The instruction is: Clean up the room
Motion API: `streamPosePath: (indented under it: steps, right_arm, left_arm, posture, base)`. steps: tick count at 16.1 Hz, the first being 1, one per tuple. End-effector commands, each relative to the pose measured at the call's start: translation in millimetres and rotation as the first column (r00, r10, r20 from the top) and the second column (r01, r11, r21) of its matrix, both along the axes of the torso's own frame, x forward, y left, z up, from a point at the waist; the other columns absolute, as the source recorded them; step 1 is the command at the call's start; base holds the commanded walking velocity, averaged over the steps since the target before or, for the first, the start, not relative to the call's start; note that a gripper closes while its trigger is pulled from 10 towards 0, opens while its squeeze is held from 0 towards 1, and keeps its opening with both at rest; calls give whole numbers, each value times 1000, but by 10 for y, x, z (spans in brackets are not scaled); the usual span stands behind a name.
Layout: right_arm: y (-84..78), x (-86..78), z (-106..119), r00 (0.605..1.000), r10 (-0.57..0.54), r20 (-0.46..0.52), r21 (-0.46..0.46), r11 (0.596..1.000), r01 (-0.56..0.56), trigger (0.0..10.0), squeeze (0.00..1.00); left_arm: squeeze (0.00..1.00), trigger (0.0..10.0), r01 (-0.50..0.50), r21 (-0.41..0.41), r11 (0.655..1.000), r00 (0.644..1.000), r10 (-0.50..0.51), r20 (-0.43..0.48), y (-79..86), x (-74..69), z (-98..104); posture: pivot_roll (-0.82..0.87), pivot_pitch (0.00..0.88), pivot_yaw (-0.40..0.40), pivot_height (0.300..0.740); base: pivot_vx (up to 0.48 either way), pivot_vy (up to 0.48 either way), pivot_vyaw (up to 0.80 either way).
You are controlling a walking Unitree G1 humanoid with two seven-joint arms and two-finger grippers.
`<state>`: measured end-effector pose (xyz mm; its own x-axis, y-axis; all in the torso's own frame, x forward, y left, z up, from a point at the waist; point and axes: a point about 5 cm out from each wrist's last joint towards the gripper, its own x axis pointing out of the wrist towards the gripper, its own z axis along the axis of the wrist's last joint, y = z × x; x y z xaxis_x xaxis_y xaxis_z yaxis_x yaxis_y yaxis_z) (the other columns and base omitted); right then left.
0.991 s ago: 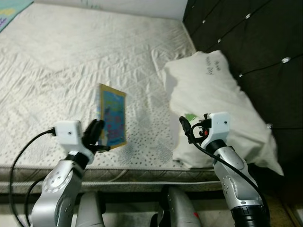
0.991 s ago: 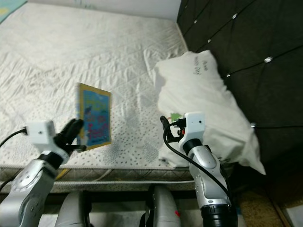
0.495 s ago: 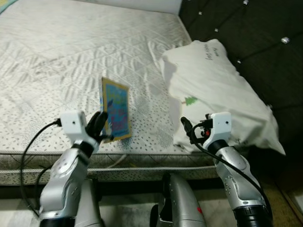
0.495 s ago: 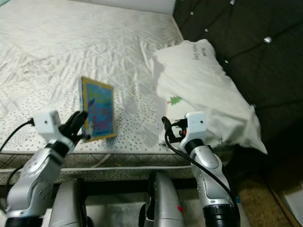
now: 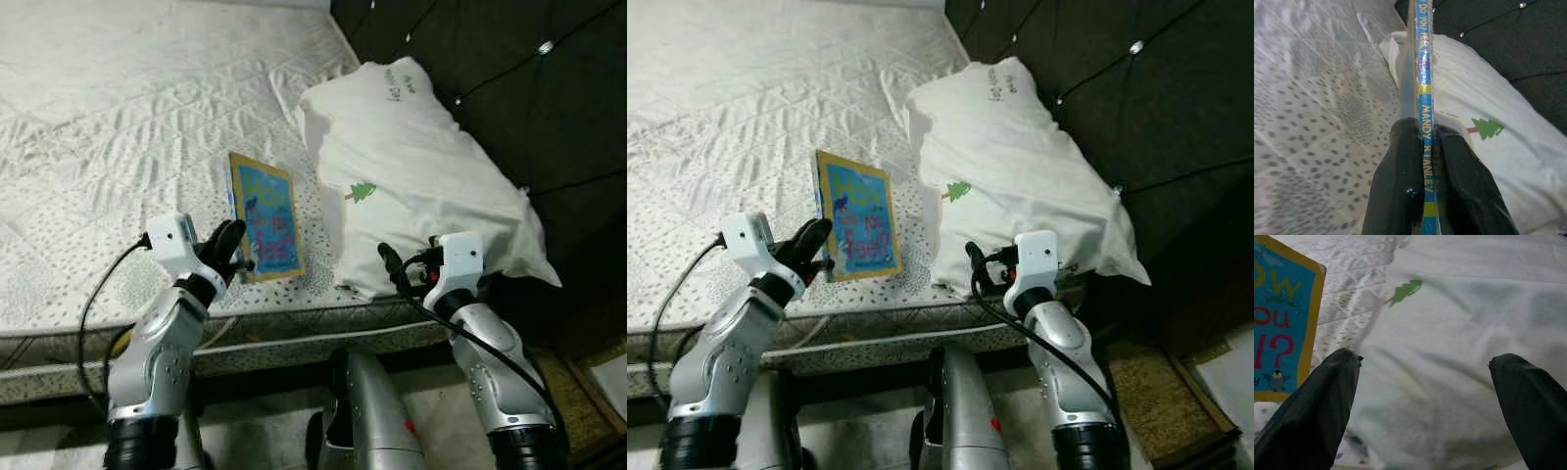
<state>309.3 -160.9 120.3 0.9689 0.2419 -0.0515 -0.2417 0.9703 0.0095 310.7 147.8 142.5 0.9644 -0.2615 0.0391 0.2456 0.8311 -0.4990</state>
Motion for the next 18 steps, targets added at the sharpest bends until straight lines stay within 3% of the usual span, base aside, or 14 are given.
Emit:
streamPosePath:
  steps: [1, 5, 6, 10, 14, 18]
  right_arm:
    - [-56, -17, 41, 1000, -8, 9, -13, 1000, 8, 10000, 0]
    - [-86, -28, 68, 1000, -4, 14, -33, 999, 4, 10000, 0]
    - [-81, -30, 76, 1000, 4, 17, -42, 999, -3, 10000, 0]
    - [-83, -27, 94, 1000, 11, 17, -50, 999, -11, 10000, 0]
    - [-85, -29, 93, 1000, 10, 19, -56, 998, -9, 10000, 0]
    - [-52, -22, 143, 998, 34, 48, -76, 997, -30, 10000, 0]
  left_arm:
    - [0, 10000, 26, -59, 998, 999, -25, 24, -47, 37, 89]
    - [0, 10000, 116, -197, 973, 989, -131, -66, -225, 112, 40]
    - [0, 10000, 125, -266, 956, 986, -149, -71, -278, 138, 70]
    - [0, 10000, 179, -318, 931, 948, -249, -196, -499, 77, -26]
    - [0, 10000, 130, -315, 940, 936, -220, -273, -413, 28, -149]
    - [0, 10000, 68, -279, 958, 935, -158, -317, -131, 109, -182]
  posture:
    - [-82, 152, -166, 527]
    - [-105, 152, -176, 527]
    - [-109, 151, -179, 527]
    - [-115, 150, -185, 527]
    - [-110, 152, -182, 527]
    - [-111, 153, -180, 527]
  base:
    - [0, 0, 0]
    - [0, 0, 0]
    - [0, 0, 0]
    - [0, 0, 0]
    - [0, 0, 0]
    - [0, 0, 0]
